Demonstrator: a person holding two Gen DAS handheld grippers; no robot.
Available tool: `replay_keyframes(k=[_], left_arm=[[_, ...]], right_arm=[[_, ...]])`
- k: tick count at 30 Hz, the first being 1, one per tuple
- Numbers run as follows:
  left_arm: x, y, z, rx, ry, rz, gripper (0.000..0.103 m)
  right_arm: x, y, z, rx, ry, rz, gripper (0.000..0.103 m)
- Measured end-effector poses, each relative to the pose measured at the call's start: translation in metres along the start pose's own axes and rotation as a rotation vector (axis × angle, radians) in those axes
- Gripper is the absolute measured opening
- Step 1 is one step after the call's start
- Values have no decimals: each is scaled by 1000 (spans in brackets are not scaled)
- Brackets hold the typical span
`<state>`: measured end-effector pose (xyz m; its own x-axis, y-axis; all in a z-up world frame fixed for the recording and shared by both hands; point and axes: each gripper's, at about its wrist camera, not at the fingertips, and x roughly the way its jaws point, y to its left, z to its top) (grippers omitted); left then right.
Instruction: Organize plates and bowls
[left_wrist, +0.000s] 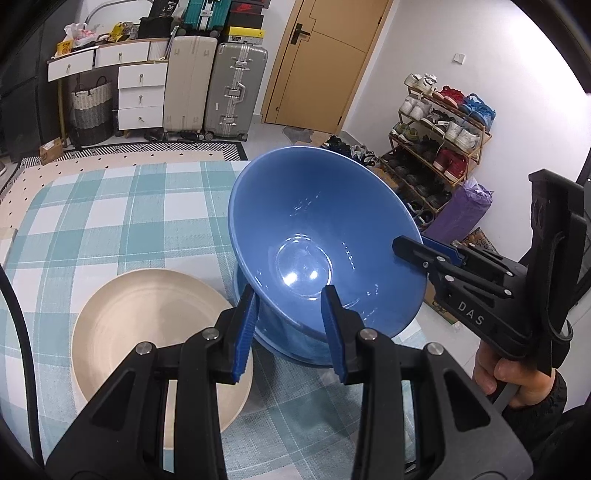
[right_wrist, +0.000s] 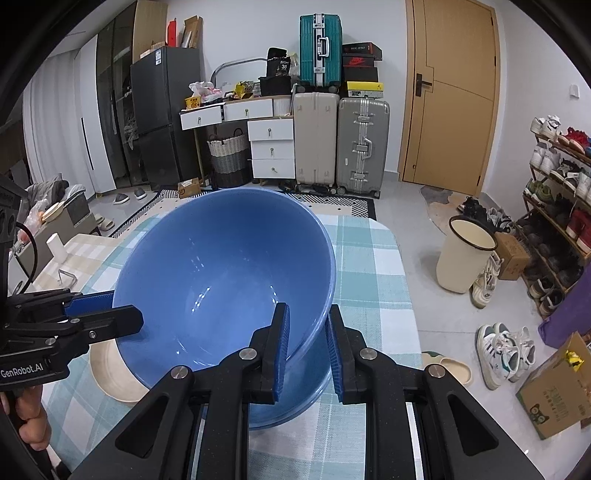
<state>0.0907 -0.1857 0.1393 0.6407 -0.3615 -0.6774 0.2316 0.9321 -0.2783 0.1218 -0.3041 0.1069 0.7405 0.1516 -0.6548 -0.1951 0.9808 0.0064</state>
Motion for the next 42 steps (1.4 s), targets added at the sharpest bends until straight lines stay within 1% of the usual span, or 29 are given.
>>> replay_keyframes(k=[12, 19, 24, 29, 37, 42], left_arm=[[32, 8, -7, 15, 48, 28, 32], [45, 11, -8, 24, 60, 35, 32], [49, 13, -10, 28, 67, 37, 32], [53, 11, -13, 53, 71, 58, 32], [60, 11, -18, 69, 81, 68, 32], [64, 13, -20, 69, 90, 64, 32]], right_arm=[[21, 3, -9, 1, 42, -11, 20], [30, 6, -10, -1, 59, -21, 20], [31, 5, -12, -2, 62, -23, 20], [33, 8, -18, -9, 66, -36, 20], [33, 12, -24, -29, 77, -58, 21], [35, 11, -28, -22, 90, -55, 21]])
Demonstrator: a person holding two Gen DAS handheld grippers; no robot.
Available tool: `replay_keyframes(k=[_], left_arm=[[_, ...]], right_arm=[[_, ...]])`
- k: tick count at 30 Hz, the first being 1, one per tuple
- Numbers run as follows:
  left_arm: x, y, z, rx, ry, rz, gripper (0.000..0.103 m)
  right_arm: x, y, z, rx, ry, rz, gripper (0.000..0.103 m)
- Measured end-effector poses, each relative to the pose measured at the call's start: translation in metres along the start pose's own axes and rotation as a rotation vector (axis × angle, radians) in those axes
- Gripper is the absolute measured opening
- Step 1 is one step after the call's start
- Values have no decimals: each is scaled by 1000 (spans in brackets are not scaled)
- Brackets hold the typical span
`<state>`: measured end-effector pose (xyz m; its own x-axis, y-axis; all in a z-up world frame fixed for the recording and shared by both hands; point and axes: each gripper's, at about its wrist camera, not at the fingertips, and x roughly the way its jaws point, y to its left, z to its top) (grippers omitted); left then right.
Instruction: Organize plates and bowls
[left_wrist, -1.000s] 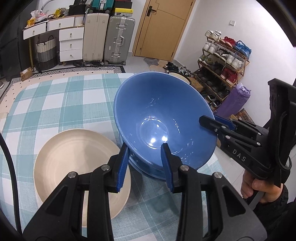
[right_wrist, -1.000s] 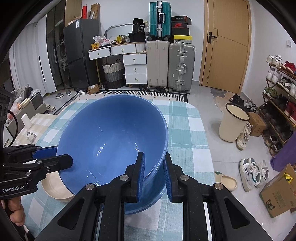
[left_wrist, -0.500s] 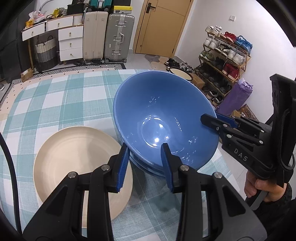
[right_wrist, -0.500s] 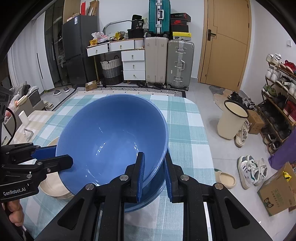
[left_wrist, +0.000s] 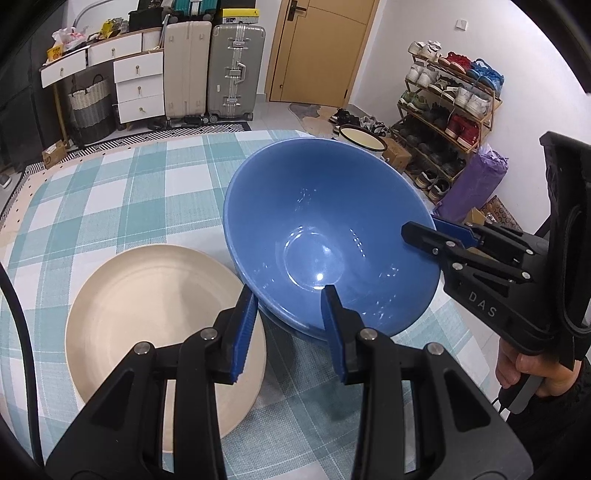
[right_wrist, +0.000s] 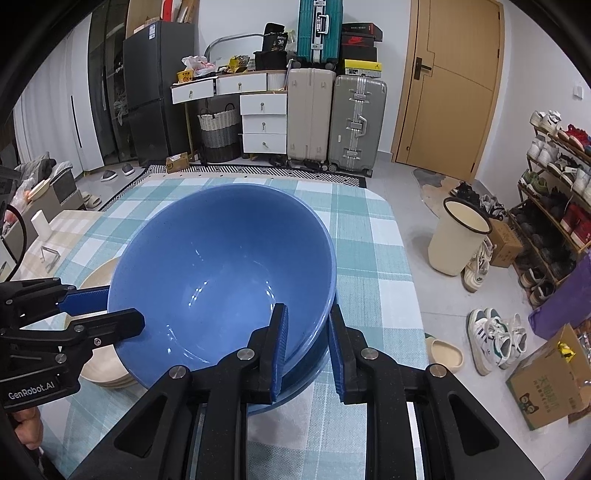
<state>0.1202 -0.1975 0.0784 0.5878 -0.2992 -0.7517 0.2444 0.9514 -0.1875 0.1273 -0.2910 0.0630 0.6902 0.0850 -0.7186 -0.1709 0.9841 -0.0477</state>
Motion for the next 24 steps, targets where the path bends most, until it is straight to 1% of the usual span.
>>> replay_keyframes(k=[9, 17, 20, 23, 24], left_arm=[[9, 3, -5, 3, 12, -12, 32], [12, 4, -4, 5, 14, -17, 32], [13, 6, -5, 5, 12, -31, 32], [15, 11, -5, -2, 13, -40, 35], [15, 13, -5, -6, 14, -41, 38]], right_arm=[[5, -1, -5, 6, 18, 0, 21], [6, -2, -8, 6, 15, 3, 21], [5, -4, -9, 13, 9, 25, 26], [6, -7, -11, 14, 14, 19, 31], [6, -8, -12, 18, 11, 17, 34]])
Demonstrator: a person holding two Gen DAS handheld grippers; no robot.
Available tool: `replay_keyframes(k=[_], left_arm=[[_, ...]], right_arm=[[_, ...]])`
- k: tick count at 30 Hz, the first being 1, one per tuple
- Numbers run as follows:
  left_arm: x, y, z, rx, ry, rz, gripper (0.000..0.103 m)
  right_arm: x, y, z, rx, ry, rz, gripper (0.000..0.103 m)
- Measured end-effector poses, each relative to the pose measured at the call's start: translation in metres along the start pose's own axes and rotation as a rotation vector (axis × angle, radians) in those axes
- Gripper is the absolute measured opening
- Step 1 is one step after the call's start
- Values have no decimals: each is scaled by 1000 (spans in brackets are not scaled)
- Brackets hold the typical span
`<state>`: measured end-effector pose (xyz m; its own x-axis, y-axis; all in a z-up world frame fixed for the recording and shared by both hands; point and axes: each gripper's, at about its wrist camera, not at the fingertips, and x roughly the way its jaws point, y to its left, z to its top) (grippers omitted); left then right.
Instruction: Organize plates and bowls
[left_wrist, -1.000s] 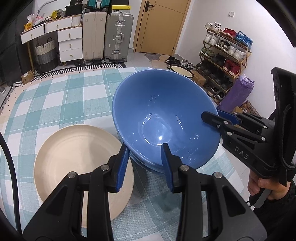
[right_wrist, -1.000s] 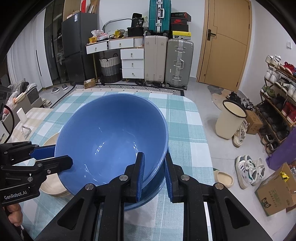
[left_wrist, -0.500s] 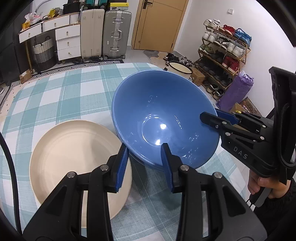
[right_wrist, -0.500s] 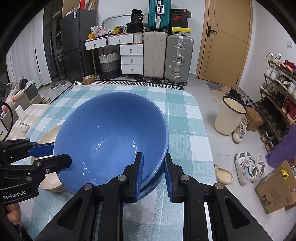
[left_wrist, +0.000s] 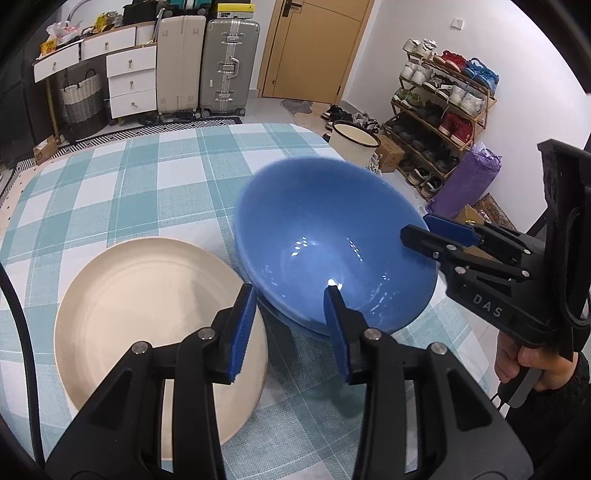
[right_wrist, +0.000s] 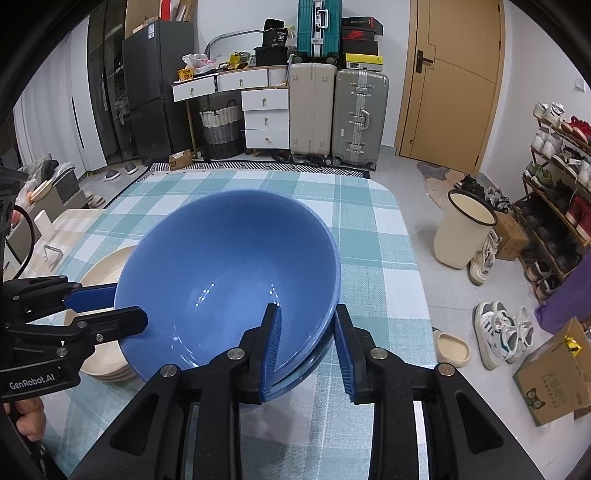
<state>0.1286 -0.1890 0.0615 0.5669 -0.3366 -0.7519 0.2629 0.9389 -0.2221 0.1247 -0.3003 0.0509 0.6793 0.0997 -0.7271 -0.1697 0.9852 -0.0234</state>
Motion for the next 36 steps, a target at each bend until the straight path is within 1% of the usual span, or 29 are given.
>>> replay_keyframes(k=[5, 7, 8, 9, 10, 11, 12, 13, 15, 16, 17, 18, 19, 20, 25, 29, 33, 36], left_arm=[[0, 11, -1, -15, -2, -7, 49], [-2, 14, -1, -14, -6, -8, 57], [-2, 15, -1, -15, -9, -6, 62], [-2, 17, -1, -18, -10, -4, 66], [-3, 18, 0, -19, -10, -5, 68], [-3, 19, 0, -21, -12, -6, 73], [-4, 20, 1, -23, -15, -5, 79], [-4, 21, 1, -25, -18, -3, 80], [-5, 22, 2, -29, -23, 1, 82], [-5, 23, 3, -36, -27, 9, 84], [-5, 25, 3, -46, -33, 17, 88], [-5, 27, 4, -58, -38, 20, 95], [-5, 28, 4, -68, -38, 18, 98], [-4, 31, 5, -80, -40, 12, 102], [-2, 36, 8, -106, -38, 0, 102], [6, 44, 12, -163, -32, -20, 102], [18, 50, 13, -211, -16, -42, 102], [24, 53, 15, -234, -13, -55, 101]], right_arm=[[-3, -7, 0, 20, -16, 4, 44], [-4, -7, 0, 24, -17, 11, 48], [-5, -8, 0, 28, -17, 15, 50], [-5, -8, 0, 32, -16, 20, 54], [-6, -10, 0, 40, -18, 24, 63], [-6, -10, 0, 47, -22, 28, 69], [-7, -11, 0, 59, -28, 38, 79], [-8, -11, 1, 67, -32, 46, 85], [-8, -13, 2, 79, -29, 50, 88], [-8, -14, 2, 82, -26, 44, 91], [-7, -13, 2, 83, -27, 37, 93], [-8, -14, 1, 87, -30, 27, 98], [-8, -15, 1, 93, -33, 24, 100], [-9, -16, 0, 100, -36, 28, 100], [-8, -24, -4, 144, -35, 55, 101], [-6, -28, -7, 183, -33, 80, 101], [-1, -30, -10, 222, -27, 122, 101], [3, -31, -13, 251, -29, 179, 101]])
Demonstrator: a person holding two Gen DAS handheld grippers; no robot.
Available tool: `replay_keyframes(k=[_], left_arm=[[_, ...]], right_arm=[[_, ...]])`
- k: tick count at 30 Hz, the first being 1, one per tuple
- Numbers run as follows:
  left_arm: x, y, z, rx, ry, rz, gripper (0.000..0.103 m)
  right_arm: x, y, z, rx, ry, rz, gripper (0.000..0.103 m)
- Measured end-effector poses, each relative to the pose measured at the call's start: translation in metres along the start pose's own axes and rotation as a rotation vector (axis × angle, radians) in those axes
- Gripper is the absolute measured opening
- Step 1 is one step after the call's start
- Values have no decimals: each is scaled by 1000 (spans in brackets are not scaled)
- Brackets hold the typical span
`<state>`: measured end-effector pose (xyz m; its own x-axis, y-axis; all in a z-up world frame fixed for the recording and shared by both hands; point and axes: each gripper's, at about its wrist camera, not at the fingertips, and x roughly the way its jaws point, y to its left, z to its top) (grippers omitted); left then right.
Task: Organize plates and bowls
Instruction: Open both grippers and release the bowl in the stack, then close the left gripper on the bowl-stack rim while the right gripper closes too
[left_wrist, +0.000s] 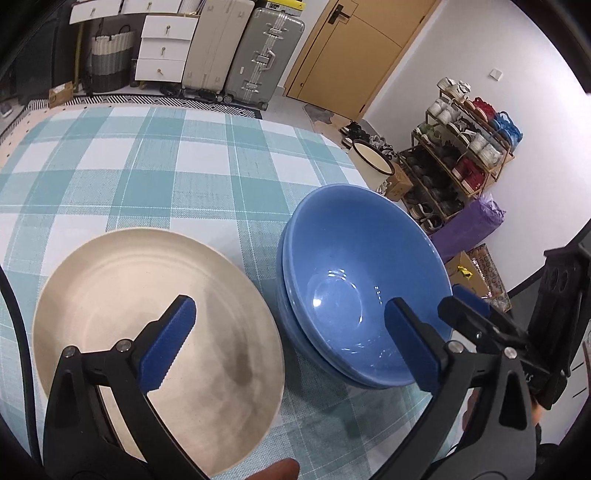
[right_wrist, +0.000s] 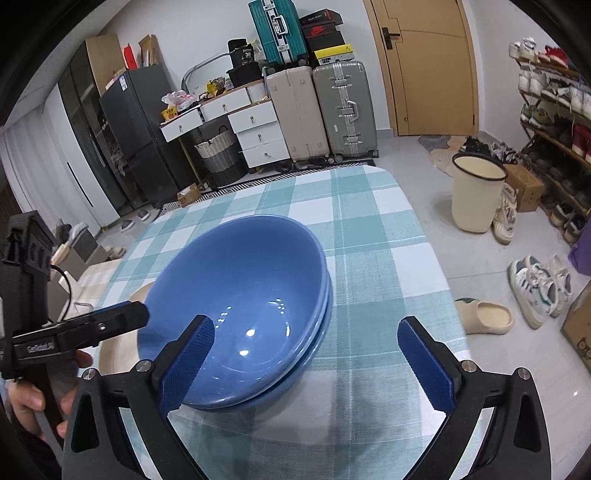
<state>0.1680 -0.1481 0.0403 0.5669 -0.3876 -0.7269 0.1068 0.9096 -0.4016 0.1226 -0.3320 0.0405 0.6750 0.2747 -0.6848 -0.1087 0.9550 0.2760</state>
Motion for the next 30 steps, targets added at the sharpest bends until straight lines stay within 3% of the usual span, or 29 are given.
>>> replay_keyframes(k=[5, 7, 8, 9, 19, 21, 26, 30], left_arm=[[9, 3, 4, -25, 0, -9, 101], [12, 4, 5, -32, 4, -22, 96], [14, 4, 6, -33, 6, -25, 88], [16, 4, 6, -35, 11, -27, 81], [30, -4, 5, -22, 35, -62, 58], [33, -3, 5, -28, 50, -69, 45], [38, -1, 4, -51, 58, -68, 36], [39, 1, 3, -57, 49, -59, 31]], right_arm=[[7, -1, -3, 30, 1, 43, 101], [9, -1, -4, 39, 4, 61, 101], [10, 0, -4, 38, 9, 65, 100], [12, 1, -5, 33, 14, 66, 98], [23, 7, -6, 22, 48, 86, 75], [24, 7, -5, 22, 53, 88, 72], [25, 10, -4, 17, 50, 73, 66], [25, 8, -5, 24, 44, 51, 55]])
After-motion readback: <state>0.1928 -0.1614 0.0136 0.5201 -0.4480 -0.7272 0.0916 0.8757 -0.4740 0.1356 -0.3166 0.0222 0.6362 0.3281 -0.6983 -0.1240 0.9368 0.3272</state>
